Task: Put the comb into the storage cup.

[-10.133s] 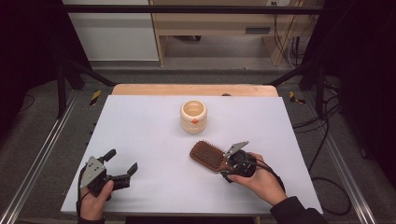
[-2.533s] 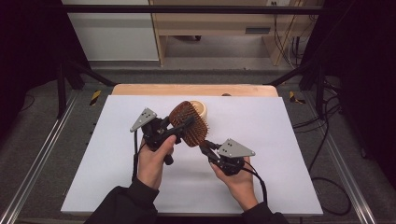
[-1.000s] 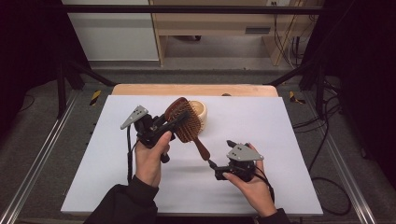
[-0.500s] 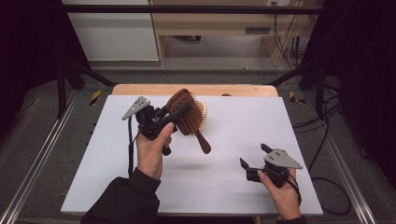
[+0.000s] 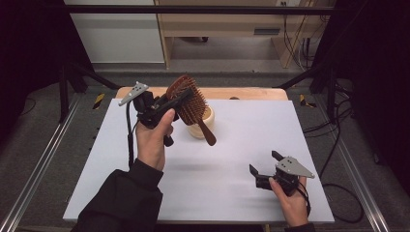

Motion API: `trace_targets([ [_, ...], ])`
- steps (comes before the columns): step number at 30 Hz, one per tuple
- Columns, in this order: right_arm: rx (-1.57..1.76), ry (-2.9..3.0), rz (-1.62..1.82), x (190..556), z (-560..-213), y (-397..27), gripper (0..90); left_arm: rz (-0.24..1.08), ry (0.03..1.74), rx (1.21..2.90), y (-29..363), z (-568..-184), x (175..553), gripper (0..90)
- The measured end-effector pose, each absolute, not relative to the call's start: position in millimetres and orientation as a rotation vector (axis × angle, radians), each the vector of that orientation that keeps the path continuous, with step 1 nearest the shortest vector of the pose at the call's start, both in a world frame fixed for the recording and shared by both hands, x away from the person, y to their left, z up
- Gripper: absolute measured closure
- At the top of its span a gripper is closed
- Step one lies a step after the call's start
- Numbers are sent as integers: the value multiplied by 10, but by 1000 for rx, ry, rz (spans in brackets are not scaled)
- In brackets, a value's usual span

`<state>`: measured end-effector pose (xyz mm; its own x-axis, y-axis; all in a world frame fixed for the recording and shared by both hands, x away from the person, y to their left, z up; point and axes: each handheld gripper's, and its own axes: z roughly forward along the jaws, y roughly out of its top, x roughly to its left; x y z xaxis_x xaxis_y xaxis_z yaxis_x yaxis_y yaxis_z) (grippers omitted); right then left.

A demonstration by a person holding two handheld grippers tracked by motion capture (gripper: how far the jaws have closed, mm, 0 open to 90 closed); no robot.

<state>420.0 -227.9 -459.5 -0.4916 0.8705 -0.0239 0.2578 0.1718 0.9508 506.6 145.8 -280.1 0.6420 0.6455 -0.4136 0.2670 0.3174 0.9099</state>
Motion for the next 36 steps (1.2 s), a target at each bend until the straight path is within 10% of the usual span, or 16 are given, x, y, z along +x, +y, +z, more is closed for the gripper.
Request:
trace_targets([
  [36, 1021, 1876, 1385, 4160, -4594, -2239, 51, 321, 907, 1264, 1387, -2608, 5385, 503],
])
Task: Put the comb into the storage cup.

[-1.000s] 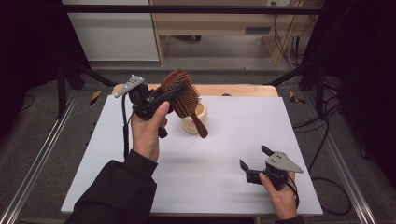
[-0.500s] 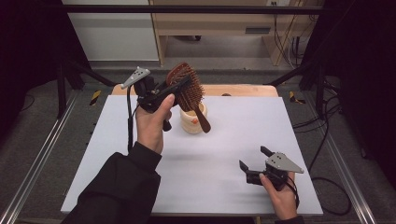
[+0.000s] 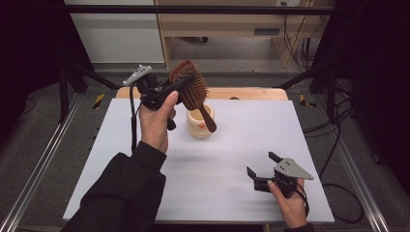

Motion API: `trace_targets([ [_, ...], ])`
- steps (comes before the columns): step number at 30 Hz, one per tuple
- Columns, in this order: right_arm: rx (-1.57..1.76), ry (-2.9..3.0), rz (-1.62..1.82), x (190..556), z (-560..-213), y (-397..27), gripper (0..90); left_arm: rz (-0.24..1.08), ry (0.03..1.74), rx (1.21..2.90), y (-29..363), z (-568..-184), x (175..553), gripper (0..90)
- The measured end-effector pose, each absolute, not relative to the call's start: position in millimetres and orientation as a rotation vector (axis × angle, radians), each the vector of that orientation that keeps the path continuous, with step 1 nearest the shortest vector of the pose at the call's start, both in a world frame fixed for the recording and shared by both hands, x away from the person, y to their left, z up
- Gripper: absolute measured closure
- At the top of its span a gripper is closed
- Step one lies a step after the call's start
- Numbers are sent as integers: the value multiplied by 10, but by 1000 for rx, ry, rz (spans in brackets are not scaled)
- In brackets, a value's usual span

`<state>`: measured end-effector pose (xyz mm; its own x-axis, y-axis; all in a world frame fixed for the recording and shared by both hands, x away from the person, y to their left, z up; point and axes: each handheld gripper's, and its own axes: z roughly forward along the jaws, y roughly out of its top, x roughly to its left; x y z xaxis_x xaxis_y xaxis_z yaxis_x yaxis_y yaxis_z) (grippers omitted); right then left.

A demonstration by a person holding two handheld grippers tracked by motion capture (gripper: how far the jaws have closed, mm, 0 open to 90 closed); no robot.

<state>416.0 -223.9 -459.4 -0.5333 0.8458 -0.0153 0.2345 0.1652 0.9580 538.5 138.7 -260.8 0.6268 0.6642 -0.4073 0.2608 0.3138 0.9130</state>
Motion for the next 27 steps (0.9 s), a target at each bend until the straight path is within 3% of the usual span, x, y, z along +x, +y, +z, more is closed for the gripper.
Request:
trace_targets([
  [27, 1021, 1878, 1384, 4165, -4604, -2249, 51, 347, 954, 1242, 1441, -2549, 5787, 503],
])
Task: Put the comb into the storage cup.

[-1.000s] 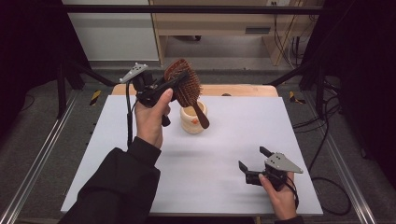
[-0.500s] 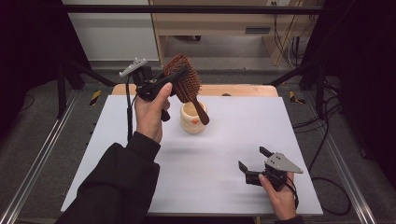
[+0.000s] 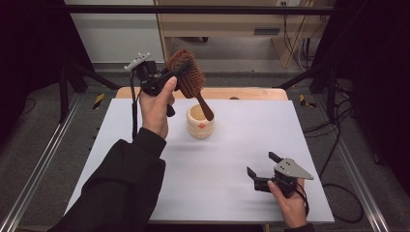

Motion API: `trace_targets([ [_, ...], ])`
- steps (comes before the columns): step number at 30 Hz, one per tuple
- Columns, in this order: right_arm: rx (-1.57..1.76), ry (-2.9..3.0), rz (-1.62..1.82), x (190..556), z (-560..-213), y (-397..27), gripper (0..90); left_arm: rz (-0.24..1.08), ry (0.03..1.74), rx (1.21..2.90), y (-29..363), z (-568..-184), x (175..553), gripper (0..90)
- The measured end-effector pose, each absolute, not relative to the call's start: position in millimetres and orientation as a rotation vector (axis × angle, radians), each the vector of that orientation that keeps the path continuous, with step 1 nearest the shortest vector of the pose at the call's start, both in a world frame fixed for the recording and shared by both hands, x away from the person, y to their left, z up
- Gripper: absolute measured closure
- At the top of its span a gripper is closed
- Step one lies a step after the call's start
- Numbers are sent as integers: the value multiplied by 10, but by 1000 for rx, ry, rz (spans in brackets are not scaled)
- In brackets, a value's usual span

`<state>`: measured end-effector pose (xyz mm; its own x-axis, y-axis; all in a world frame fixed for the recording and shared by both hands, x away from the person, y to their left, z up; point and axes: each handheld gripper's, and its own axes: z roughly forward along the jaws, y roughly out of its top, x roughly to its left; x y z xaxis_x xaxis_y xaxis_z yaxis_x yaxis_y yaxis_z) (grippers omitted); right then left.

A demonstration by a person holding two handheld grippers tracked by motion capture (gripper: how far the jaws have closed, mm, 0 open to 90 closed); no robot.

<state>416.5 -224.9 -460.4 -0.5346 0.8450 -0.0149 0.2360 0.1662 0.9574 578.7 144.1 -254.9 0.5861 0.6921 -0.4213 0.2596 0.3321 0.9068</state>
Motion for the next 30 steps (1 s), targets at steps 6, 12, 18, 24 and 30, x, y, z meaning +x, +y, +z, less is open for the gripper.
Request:
trace_targets([
  [6, 1019, 1883, 1381, 4167, -4611, -2247, 51, 345, 962, 1232, 1427, -2582, 5863, 503],
  [12, 1014, 1884, 1379, 4170, -4614, -2246, 51, 356, 964, 1225, 1393, -2595, 5903, 503],
  [18, 1012, 1880, 1380, 4169, -4615, -2245, 51, 358, 972, 1211, 1386, -2609, 5940, 503],
  [24, 1012, 1886, 1380, 4170, -4618, -2240, 51, 374, 976, 1214, 1436, -2622, 5969, 503],
  [30, 1010, 1888, 1381, 4174, -4622, -2246, 51, 399, 971, 1213, 1459, -2635, 5986, 503],
])
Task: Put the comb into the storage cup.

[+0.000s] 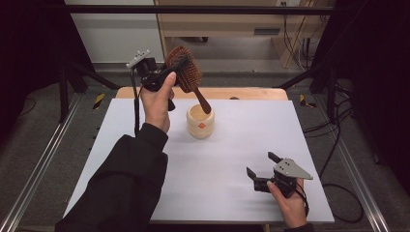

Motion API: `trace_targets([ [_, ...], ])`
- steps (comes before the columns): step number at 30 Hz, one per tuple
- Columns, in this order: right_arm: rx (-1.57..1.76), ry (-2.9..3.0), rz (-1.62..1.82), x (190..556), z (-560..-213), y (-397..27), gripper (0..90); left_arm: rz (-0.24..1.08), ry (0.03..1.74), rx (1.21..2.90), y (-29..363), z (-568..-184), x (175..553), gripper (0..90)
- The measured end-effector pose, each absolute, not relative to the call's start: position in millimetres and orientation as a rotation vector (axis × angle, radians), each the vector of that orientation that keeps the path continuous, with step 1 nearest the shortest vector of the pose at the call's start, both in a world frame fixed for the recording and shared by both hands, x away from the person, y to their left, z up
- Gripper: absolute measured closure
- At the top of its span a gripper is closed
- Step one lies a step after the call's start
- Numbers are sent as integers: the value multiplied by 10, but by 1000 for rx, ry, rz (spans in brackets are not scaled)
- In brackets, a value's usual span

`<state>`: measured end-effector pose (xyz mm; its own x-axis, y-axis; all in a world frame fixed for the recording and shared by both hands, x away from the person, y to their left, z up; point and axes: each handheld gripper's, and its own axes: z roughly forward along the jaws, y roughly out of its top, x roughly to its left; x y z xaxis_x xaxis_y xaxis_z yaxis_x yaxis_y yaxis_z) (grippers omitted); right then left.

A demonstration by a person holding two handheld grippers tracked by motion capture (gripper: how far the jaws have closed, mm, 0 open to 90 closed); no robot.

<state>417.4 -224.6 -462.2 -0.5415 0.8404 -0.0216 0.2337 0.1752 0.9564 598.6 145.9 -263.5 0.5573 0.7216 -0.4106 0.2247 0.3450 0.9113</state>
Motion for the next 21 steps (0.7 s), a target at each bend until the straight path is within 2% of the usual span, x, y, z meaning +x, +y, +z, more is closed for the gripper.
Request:
trace_targets([
  [21, 1008, 1898, 1375, 4178, -4636, -2234, 52, 471, 991, 1243, 1450, -2791, 6084, 502],
])
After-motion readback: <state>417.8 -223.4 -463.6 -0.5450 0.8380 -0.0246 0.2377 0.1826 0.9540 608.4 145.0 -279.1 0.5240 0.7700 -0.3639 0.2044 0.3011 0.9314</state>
